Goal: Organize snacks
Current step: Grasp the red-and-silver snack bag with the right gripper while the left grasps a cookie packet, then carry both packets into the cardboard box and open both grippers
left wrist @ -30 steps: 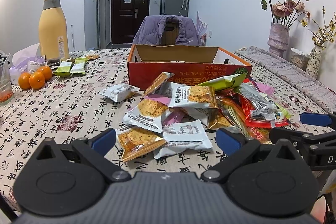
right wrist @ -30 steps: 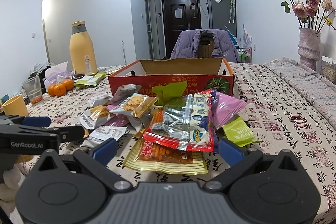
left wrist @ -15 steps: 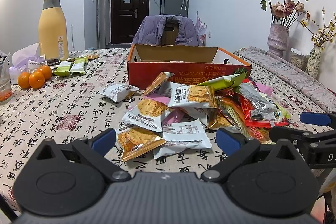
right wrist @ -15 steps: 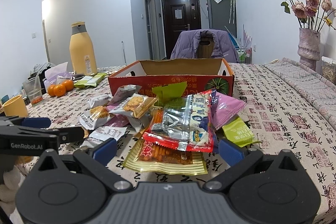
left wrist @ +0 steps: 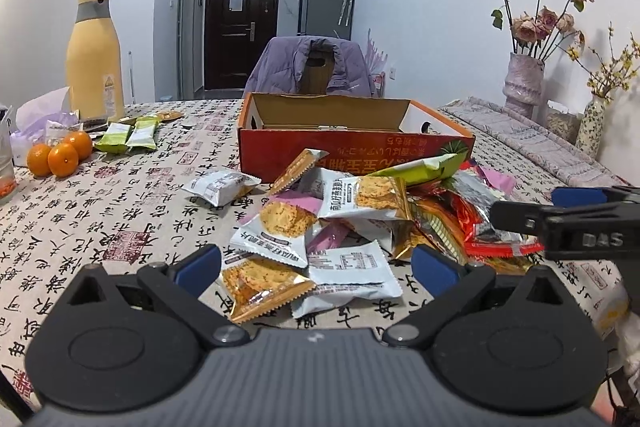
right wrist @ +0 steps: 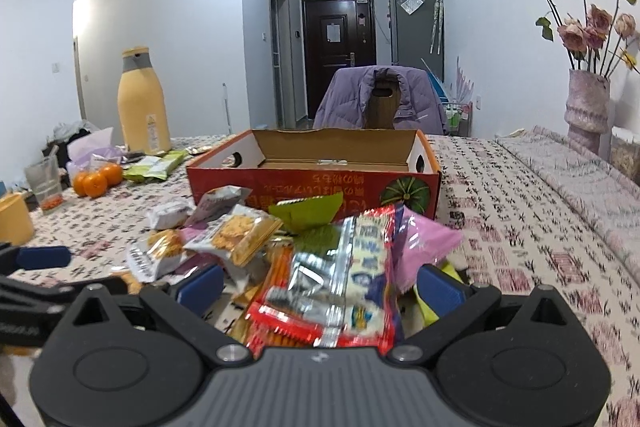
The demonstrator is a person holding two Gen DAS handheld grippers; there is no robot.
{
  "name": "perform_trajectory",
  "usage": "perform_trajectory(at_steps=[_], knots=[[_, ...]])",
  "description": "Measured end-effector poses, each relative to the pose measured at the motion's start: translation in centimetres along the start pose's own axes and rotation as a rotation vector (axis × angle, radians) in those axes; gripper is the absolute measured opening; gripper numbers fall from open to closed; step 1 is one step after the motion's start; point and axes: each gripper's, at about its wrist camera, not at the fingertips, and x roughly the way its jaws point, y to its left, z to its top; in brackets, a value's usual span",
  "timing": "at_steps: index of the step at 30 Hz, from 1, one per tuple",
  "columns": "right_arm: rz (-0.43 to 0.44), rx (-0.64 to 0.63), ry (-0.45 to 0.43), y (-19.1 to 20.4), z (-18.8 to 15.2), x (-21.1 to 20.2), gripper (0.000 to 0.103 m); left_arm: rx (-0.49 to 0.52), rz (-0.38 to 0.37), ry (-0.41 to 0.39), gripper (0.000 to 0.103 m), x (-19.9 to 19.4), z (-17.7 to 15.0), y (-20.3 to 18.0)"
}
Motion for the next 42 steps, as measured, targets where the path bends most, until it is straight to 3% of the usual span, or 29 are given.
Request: perform_trajectory(at_steps=[4,10,15,23,33,42], knots=[[-0.026,0.006,0.055,-0.3,1.0,2.8,0.101,-0.022,0.004,0.018,0.103,0.6,0.2,0.7],[-0.047,0.041,0.119,-1.0,1.4,6.1,0.090,-0.045,0.008,0.040,0.103,1.3,0.2,1.4],[-0.038,0.050,0.134,-1.0,1.0,6.9,0.074,-0.055,0.042,0.050,0.103,2.0,0.2,1.9],[-0.025,0.046,0.127,-1.7,0.4,6.6,0.059,-0.066,0.113,0.075,0.103,2.8,0.0,2.8],[-0.065,0.050,0.029,-2.8,-0.2,3.1,0.059,-0.094,0.163,0.128,0.103,4.8,0.5,4.0],[-0.078,0.067,-0.034,-4.0,0.3,1.2,0.059,0.012,0.139,0.129,0.103,7.0,2.0,2.1]])
